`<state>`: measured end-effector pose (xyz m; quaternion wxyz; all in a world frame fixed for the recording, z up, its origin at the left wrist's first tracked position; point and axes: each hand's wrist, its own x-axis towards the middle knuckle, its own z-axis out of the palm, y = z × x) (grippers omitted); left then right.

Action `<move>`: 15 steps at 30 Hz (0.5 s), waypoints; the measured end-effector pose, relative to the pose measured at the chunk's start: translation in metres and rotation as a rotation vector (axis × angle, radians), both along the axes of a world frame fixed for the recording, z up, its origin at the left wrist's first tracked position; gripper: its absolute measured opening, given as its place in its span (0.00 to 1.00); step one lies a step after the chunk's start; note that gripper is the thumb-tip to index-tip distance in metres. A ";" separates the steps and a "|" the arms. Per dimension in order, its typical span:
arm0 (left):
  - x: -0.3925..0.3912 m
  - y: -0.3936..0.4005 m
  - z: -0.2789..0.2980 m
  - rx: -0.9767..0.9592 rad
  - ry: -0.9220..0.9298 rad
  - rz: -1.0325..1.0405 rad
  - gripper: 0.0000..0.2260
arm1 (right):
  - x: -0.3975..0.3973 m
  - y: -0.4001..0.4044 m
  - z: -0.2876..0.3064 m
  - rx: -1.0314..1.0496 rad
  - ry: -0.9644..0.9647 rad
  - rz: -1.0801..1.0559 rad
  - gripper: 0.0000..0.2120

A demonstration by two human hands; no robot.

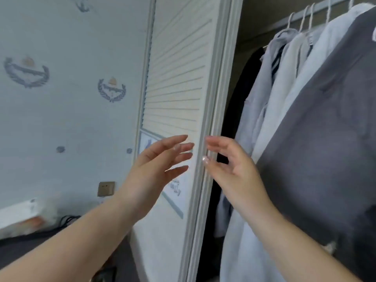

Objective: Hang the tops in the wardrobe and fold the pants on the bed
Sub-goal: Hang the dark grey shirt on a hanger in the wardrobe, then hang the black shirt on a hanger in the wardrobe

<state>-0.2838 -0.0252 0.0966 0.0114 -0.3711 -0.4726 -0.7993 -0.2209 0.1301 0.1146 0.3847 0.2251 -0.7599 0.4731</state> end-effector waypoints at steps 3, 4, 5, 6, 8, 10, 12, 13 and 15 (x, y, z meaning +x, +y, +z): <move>0.024 -0.084 -0.038 -0.069 -0.072 0.130 0.10 | 0.008 -0.066 -0.026 -0.045 -0.070 0.120 0.14; 0.034 -0.116 -0.053 -0.090 -0.108 0.180 0.10 | 0.012 -0.092 -0.036 -0.035 -0.093 0.173 0.14; 0.051 -0.157 -0.072 -0.118 -0.155 0.260 0.10 | 0.018 -0.128 -0.052 -0.033 -0.144 0.249 0.14; 0.066 -0.192 -0.089 -0.148 -0.196 0.327 0.10 | 0.023 -0.158 -0.067 -0.024 -0.195 0.318 0.14; 0.101 -0.259 -0.122 -0.202 -0.282 0.445 0.12 | 0.035 -0.217 -0.098 -0.017 -0.293 0.440 0.14; 0.144 -0.328 -0.152 -0.229 -0.398 0.587 0.10 | 0.047 -0.284 -0.133 0.008 -0.411 0.560 0.13; 0.186 -0.381 -0.173 -0.213 -0.465 0.696 0.08 | 0.061 -0.341 -0.161 0.037 -0.516 0.670 0.12; 0.213 -0.413 -0.182 -0.205 -0.506 0.786 0.09 | 0.073 -0.378 -0.175 0.050 -0.585 0.744 0.12; 0.254 -0.451 -0.196 -0.201 -0.563 0.905 0.10 | 0.091 -0.429 -0.199 0.077 -0.675 0.843 0.11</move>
